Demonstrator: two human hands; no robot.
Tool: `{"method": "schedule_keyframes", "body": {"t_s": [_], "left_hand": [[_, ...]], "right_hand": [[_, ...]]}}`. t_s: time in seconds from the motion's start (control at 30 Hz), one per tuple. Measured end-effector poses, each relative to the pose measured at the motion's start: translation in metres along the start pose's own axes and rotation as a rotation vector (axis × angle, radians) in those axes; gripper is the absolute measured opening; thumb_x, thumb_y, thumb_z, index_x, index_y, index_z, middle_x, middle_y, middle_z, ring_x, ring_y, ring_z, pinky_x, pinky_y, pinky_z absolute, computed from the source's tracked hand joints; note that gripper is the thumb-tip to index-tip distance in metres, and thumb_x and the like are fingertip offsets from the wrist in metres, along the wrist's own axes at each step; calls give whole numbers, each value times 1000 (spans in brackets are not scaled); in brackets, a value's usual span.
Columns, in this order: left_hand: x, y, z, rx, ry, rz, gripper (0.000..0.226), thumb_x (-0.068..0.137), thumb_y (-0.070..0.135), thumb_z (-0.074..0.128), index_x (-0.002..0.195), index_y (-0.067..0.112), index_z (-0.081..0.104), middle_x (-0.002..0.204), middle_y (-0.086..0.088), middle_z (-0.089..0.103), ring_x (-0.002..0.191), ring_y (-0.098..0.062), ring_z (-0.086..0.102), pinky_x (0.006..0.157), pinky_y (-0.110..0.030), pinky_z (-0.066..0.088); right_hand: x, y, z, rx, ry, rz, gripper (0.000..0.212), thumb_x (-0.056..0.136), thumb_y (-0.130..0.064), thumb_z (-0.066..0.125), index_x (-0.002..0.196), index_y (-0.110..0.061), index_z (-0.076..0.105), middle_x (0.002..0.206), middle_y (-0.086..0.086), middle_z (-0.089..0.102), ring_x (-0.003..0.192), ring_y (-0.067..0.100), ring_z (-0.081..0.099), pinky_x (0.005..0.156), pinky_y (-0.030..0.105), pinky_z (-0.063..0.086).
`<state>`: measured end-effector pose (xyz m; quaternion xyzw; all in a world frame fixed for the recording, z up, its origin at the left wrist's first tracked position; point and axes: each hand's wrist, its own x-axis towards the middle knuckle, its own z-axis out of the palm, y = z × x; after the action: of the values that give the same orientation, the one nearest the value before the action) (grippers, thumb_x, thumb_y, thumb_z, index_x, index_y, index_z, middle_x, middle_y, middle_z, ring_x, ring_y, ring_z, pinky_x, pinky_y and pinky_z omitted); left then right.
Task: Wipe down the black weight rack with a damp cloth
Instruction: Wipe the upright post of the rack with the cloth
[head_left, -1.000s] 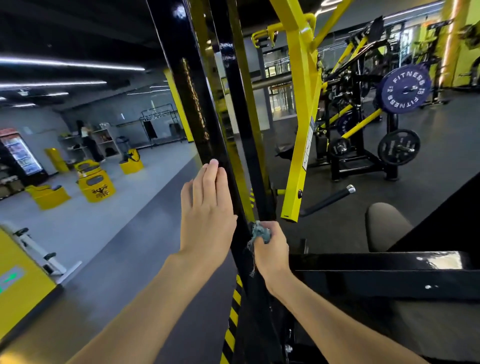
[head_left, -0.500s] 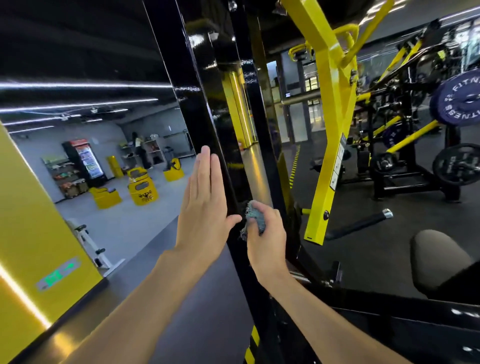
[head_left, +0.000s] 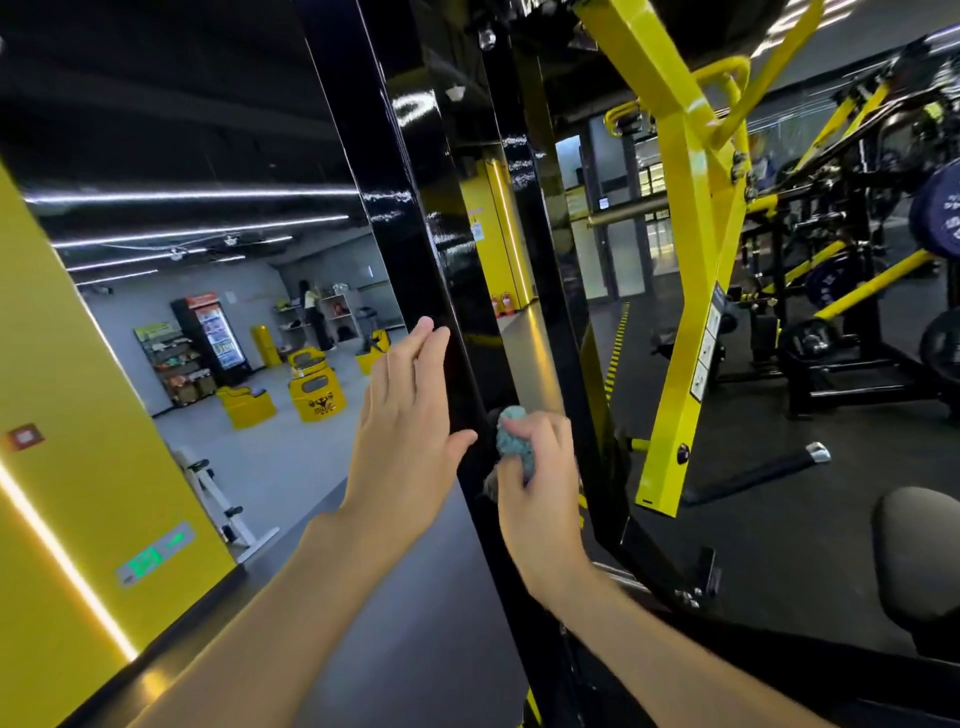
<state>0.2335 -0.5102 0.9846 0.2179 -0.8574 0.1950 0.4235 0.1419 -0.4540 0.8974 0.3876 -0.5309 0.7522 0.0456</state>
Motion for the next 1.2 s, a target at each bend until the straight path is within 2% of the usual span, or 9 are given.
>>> {"method": "schedule_keyframes", "body": {"t_s": [0.07,0.17,0.23,0.33,0.73,0.9,1.0,1.1,1.2], "left_hand": [[9,-2,-4,-6,12,-4,122,57,22,96,152,6,22,148,-11,26,137,-29,29,114,-39,29],[16,-5,-5,57,-41,21,134,56,28,95,156,6,9,162,-12,6,151,-30,10,119,-39,14],[17,-7,-3,58,-61,27,136,57,29,94,156,10,3,165,-12,0,153,-28,3,121,-39,9],[16,-9,0,28,-16,27,138,52,26,96,155,12,5,164,-13,7,151,-28,8,119,-42,15],[29,-3,-19,44,38,14,111,53,22,98,142,3,35,138,-16,41,127,-27,32,104,-44,43],[42,1,-28,119,32,1,127,45,29,99,148,3,29,114,-10,43,105,-24,39,86,-42,52],[42,-1,-27,173,15,13,127,46,31,99,148,0,29,123,-16,47,114,-32,48,94,-44,51],[43,-6,-26,147,-18,25,127,54,29,97,153,3,21,156,-21,23,145,-37,26,115,-46,34],[46,-8,-29,71,-93,27,130,63,33,92,157,12,5,166,-4,-11,153,-23,-1,122,-37,15]], "right_hand": [[2,0,0,-6,0,-68,34,89,17,52,108,-10,58,110,-12,45,101,-9,51,83,7,44],[27,1,0,8,54,53,45,90,18,51,103,-24,55,107,-14,45,100,-19,48,88,10,46],[24,-4,2,9,47,-9,41,88,20,50,104,-17,57,108,-8,47,98,-18,48,84,9,46],[15,-5,2,13,-2,-173,36,84,24,49,107,-2,60,111,-4,48,102,-10,50,82,4,41],[67,-28,4,-23,-45,-298,38,77,28,51,99,-2,57,111,0,50,107,-3,49,90,7,40],[79,-47,6,-14,-66,-423,35,79,26,49,100,0,59,117,-1,48,113,-12,44,94,6,37],[88,-54,10,-4,-44,-416,33,83,23,49,103,-1,59,119,-1,47,112,-13,44,92,6,38],[81,-42,7,-23,-80,-425,33,83,22,51,104,-1,59,121,-1,48,113,-11,45,92,5,39],[94,-39,8,-7,-24,-315,39,82,25,51,104,-6,57,117,0,49,112,-5,48,89,7,41]]}}
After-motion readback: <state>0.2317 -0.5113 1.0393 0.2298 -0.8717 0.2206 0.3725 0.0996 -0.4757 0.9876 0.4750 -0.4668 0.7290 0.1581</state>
